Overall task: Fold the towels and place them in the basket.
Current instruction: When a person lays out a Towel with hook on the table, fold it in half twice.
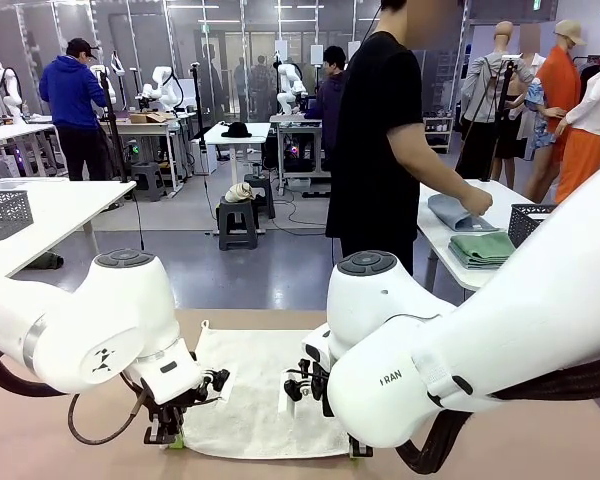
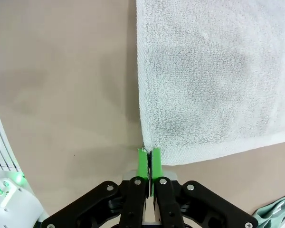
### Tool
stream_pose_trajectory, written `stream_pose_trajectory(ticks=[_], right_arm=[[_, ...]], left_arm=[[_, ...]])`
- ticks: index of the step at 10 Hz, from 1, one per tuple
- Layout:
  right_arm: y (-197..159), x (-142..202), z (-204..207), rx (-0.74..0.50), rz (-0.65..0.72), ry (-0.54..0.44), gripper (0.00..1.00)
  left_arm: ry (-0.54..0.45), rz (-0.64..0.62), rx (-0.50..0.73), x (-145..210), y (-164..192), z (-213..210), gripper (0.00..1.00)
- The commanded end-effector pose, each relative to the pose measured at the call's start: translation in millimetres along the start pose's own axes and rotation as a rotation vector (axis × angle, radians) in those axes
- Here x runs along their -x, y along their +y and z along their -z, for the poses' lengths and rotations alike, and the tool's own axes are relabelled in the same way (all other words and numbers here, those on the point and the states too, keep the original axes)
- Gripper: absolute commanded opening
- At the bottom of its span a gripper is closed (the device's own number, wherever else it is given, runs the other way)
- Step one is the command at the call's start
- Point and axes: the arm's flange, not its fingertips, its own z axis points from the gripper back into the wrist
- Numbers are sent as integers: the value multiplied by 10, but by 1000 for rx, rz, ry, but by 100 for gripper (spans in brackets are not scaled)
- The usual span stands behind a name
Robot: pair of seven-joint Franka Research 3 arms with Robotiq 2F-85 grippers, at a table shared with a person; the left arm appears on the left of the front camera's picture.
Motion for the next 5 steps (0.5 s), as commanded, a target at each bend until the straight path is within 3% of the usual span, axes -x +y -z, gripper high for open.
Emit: stream_pose_trajectory(ticks=[1,5], right_arm=[[-72,29,-151,12,-1,25,3],[-193,21,-485,49,-43,22,3]], left_arm=[[18,-15,-46,9,-5,-130,2],[15,-24,-98,-9,-8,-544,2]])
